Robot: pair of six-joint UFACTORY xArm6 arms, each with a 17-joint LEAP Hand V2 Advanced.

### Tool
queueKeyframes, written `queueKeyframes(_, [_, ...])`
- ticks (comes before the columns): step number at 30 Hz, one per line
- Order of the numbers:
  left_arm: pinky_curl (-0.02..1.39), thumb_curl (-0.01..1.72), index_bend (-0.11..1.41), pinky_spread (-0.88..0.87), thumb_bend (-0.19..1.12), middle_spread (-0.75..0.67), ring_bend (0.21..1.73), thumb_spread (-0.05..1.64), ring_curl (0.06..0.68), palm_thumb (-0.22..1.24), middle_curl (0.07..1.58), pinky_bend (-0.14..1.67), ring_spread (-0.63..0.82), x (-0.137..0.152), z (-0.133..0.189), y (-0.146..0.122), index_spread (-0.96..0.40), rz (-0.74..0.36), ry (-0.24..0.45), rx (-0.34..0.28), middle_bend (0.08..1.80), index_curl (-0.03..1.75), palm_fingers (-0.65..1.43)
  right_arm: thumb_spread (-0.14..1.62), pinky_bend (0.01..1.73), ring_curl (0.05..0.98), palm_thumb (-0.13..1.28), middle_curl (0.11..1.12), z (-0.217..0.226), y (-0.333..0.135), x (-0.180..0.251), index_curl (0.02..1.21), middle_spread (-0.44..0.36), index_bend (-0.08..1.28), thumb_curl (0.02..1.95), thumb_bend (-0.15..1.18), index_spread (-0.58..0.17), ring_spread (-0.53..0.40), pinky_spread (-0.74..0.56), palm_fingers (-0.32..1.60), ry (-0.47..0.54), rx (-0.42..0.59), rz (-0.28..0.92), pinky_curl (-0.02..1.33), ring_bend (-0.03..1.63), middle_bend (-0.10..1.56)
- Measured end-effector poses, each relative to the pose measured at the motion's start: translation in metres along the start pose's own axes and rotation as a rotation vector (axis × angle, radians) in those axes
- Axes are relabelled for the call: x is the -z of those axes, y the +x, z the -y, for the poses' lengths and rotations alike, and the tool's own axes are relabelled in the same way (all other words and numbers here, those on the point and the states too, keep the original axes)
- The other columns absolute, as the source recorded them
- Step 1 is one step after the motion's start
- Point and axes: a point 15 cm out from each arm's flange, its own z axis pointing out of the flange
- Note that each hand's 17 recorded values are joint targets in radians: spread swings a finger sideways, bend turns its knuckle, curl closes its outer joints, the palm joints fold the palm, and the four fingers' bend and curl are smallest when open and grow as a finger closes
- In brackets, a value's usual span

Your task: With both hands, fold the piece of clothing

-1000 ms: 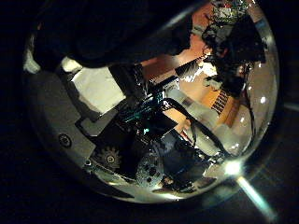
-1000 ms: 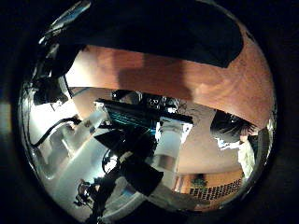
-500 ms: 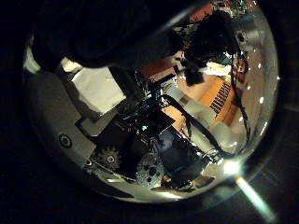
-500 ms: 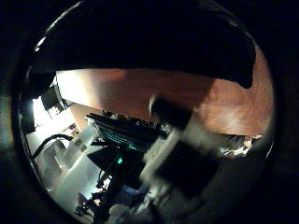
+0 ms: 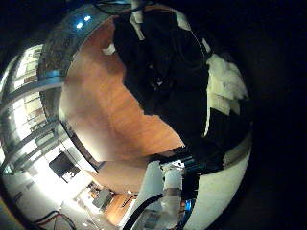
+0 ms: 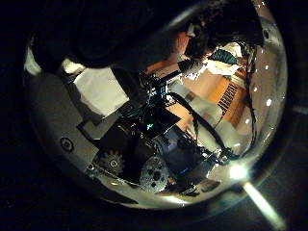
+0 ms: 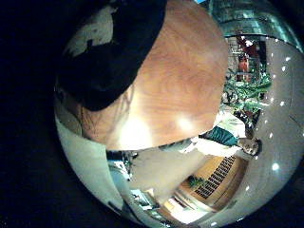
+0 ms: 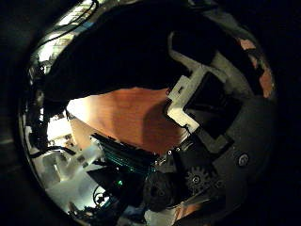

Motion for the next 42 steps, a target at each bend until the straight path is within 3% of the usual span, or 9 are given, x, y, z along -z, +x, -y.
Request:
queueKeyframes(2, [0.94, 0.55, 0.52, -0.59, -0.02, -0.58, 1.49, 1.14, 0.529, 0.68, 1.05, 1.17, -0.4, -0.003, -0.007, -0.001, -0.75, -0.002, -0.005, -0.006, 1.01, 1.27, 1.05, 1.21, 1.35, 0.667, 0.94, 0.87, -0.014, 0.003, 0.007, 0.77, -0.211, 1.1, 0.5, 0.1, -0.339, -0.235, -0.19, 1.1, -0.033, -0.003, 0.001, 0.69, 1.38, 1.21])
queueKeyframes(13, [0.96, 0.51, 0.47, -0.61, -0.02, -0.59, 1.48, 1.17, 0.529, 0.61, 1.06, 1.14, -0.41, -0.007, -0.057, -0.003, -0.76, -0.005, -0.008, -0.038, 0.99, 1.3, 1.07, 1.22, 1.35, 0.717, 0.97, 0.9, -0.041, 0.018, 0.086, 0.86, -0.186, 1.12, 0.57, 0.05, -0.297, -0.225, -0.17, 1.05, 0.005, -0.009, 0.004, 0.8, 1.41, 1.27])
queueKeyframes(17, [0.96, 0.5, 0.46, -0.62, -0.02, -0.59, 1.47, 1.18, 0.53, 0.61, 1.06, 1.13, -0.4, 0.0, -0.079, -0.007, -0.76, 0.001, -0.026, -0.043, 0.98, 1.3, 1.07, 1.22, 1.34, 0.726, 0.97, 0.9, -0.048, 0.011, 0.113, 0.87, -0.181, 1.12, 0.58, 0.03, -0.292, -0.224, -0.17, 1.05, 0.028, 0.018, -0.001, 0.83, 1.41, 1.27])
queueKeyframes(21, [0.97, 0.49, 0.45, -0.62, -0.01, -0.59, 1.47, 1.18, 0.53, 0.61, 1.06, 1.12, -0.41, 0.021, -0.08, -0.023, -0.76, 0.059, 0.007, -0.024, 0.98, 1.31, 1.08, 1.22, 1.32, 0.733, 0.97, 0.9, -0.042, 0.007, 0.136, 0.89, -0.178, 1.11, 0.6, 0.01, -0.287, -0.224, -0.17, 1.05, 0.067, 0.032, -0.006, 0.86, 1.41, 1.27])
queueKeyframes(25, [0.98, 0.49, 0.45, -0.62, -0.02, -0.59, 1.46, 1.17, 0.529, 0.61, 1.06, 1.11, -0.4, 0.032, -0.056, -0.043, -0.77, 0.126, 0.009, -0.038, 0.98, 1.31, 1.07, 1.22, 1.31, 0.739, 0.97, 0.9, -0.019, 0.007, 0.135, 0.9, -0.175, 1.11, 0.61, -0.01, -0.285, -0.223, -0.17, 1.05, 0.044, 0.039, -0.013, 0.88, 1.4, 1.27])
queueKeyframes(30, [0.99, 0.48, 0.45, -0.63, -0.02, -0.59, 1.46, 1.16, 0.532, 0.61, 1.06, 1.09, -0.4, 0.036, 0.008, -0.07, -0.77, 0.178, 0.045, -0.082, 0.98, 1.32, 1.06, 1.22, 1.29, 0.745, 0.95, 0.9, 0.031, 0.007, 0.111, 0.91, -0.174, 1.09, 0.62, -0.01, -0.285, -0.223, -0.18, 1.05, -0.051, 0.064, -0.016, 0.9, 1.39, 1.27])
queueKeyframes(38, [1.0, 0.47, 0.41, -0.65, -0.02, -0.59, 1.45, 1.14, 0.534, 0.58, 1.06, 1.03, -0.4, 0.003, 0.087, -0.092, -0.76, 0.185, 0.058, -0.124, 0.96, 1.32, 0.99, 1.23, 1.27, 0.757, 0.93, 0.91, 0.097, 0.021, 0.048, 0.94, -0.176, 1.06, 0.63, -0.01, -0.292, -0.226, -0.2, 1.02, -0.201, 0.1, -0.048, 0.94, 1.39, 1.25])
queueKeyframes(42, [1.0, 0.46, 0.37, -0.66, -0.03, -0.59, 1.44, 1.14, 0.529, 0.55, 1.06, 1.0, -0.41, -0.01, 0.111, -0.107, -0.75, 0.175, 0.051, -0.122, 0.94, 1.32, 0.96, 1.24, 1.26, 0.762, 0.9, 0.91, 0.127, 0.025, 0.029, 0.95, -0.178, 1.04, 0.62, -0.02, -0.297, -0.229, -0.2, 1.0, -0.223, 0.099, -0.064, 0.95, 1.38, 1.25])
